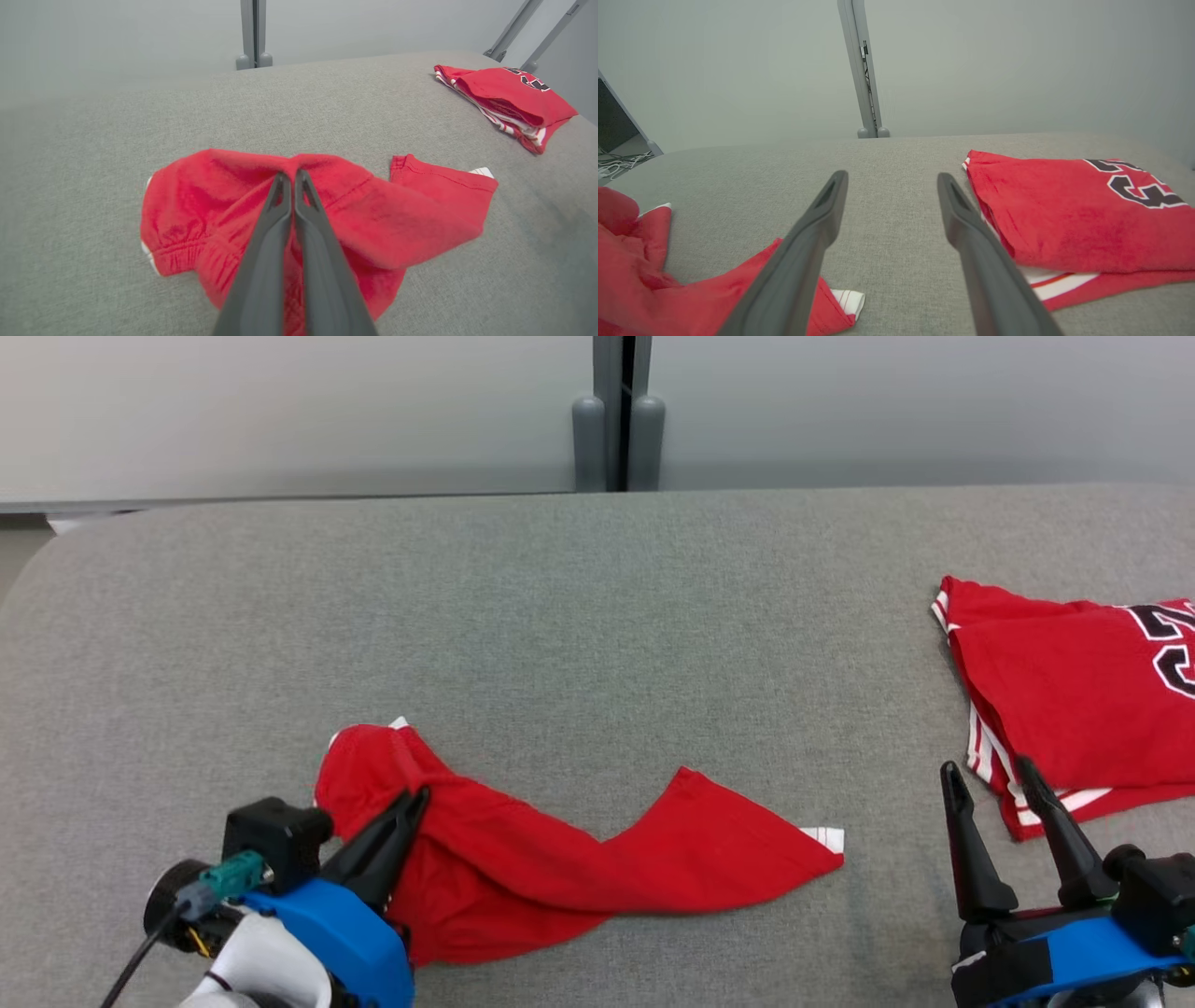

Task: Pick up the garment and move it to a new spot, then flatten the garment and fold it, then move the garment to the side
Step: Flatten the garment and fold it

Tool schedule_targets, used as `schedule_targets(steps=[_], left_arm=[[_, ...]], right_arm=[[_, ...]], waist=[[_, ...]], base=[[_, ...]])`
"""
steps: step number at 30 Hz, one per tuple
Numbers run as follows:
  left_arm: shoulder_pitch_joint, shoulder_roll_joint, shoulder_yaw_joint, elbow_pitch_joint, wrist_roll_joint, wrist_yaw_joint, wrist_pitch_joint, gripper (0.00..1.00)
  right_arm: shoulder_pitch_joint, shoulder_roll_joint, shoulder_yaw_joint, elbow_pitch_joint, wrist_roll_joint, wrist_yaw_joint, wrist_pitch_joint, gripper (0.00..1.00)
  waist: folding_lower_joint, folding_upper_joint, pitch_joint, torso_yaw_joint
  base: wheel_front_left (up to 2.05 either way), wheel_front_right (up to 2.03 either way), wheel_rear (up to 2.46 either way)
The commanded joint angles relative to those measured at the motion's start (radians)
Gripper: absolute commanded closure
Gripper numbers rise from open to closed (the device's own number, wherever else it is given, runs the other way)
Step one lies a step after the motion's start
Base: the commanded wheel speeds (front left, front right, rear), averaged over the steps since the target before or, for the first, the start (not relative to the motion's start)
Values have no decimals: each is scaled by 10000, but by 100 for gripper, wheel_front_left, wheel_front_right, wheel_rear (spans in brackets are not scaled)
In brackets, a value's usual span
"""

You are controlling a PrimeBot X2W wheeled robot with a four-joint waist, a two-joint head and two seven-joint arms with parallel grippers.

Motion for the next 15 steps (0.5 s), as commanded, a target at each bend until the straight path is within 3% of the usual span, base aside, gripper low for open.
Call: schedule_targets(steps=[1, 12, 13, 14, 15], left_arm=[[-376, -118, 135, 343, -103, -65, -133, 100], [-3038, -1151, 697, 3766, -367, -481, -1760, 100], [-3174, -1234, 672, 4126, -381, -562, -1889, 54], [-3174, -1234, 672, 4126, -381, -562, -1889, 54], [-3270, -1336, 685, 4448, -423, -595, -2075, 40]], right_arm=[[-183, -1, 15, -37, 26, 1, -54, 0], [-867, -4, 92, 148, 168, 1, -296, 0], [-921, -3, 93, 198, 180, 1, -350, 0], [-921, -3, 93, 198, 180, 1, -350, 0], [-958, -3, 117, 227, 186, 1, -364, 0]], waist=[[0, -1, 202, -69], [0, -1, 1481, -616], [0, -1, 1519, -645], [0, -1, 1519, -645], [0, -1, 1570, -679]], base=[[0, 0, 0], [0, 0, 0], [0, 0, 0], [0, 0, 0], [0, 0, 0]])
